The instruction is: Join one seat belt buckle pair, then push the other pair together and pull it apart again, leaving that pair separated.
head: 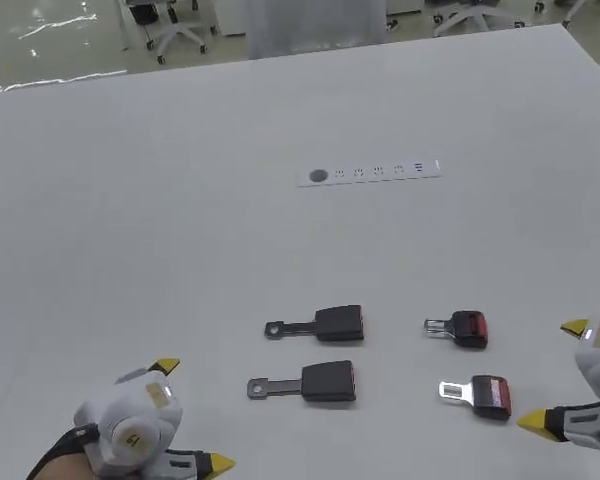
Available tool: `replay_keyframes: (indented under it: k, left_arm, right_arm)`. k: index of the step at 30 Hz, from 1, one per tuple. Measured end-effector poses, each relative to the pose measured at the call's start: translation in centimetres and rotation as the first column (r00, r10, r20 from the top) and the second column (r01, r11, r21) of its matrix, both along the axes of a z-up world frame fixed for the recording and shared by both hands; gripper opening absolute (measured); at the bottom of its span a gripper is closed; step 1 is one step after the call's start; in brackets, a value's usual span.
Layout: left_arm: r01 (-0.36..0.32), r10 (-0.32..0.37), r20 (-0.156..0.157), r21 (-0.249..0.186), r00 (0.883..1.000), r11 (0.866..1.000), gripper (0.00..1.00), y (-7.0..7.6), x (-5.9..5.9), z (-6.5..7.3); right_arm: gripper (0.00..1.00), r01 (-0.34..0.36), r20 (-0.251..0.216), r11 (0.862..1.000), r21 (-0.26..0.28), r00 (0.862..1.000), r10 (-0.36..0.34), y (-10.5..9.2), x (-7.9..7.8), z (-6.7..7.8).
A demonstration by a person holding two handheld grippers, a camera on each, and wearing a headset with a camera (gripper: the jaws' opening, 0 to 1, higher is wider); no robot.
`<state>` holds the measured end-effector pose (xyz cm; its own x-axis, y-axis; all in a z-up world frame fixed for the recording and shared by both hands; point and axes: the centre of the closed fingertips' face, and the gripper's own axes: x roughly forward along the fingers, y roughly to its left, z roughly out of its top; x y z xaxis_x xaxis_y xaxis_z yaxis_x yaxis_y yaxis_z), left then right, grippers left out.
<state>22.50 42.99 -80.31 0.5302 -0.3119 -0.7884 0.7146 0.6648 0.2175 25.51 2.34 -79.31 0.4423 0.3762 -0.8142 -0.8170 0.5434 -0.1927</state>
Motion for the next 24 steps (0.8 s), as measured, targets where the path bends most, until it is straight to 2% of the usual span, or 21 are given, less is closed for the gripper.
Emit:
replay_keyframes:
  k: [3,5,9,15,21,24]
  left_arm:
    - [-0.005,0.005,0.009,0.003,1.000,1.000,0.94,0.0,0.5,0.5]
    - [-0.024,0.024,0.027,0.010,0.999,1.000,0.95,0.1,1.2,0.8]
    - [-0.036,0.036,0.030,0.000,0.999,0.999,0.96,-0.5,1.9,1.1]
    - [0.025,-0.025,0.011,0.032,1.000,0.999,0.90,-1.8,2.4,0.7]
    - [0.077,-0.076,-0.014,0.040,0.997,0.996,0.90,-3.4,2.9,0.3]
    - [0.106,-0.105,-0.022,0.043,0.994,0.993,0.90,-4.1,3.1,0.0]
  right_arm:
    - [0.79,-0.001,-0.001,1.000,0.003,1.000,0.001,-0.1,0.1,0.0]
    - [0.79,-0.002,-0.004,1.000,0.003,1.000,0.002,-0.3,0.3,-0.2]
    - [0.77,-0.013,-0.006,1.000,0.001,1.000,0.013,-0.6,0.2,-0.3]
    - [0.76,-0.052,-0.004,0.999,0.006,0.999,0.052,-0.5,0.2,-0.6]
    - [0.77,-0.083,-0.032,0.997,0.005,0.996,0.083,0.0,-0.3,-1.1]
    - [0.74,-0.113,-0.049,0.994,0.001,0.992,0.113,0.3,-0.5,-1.5]
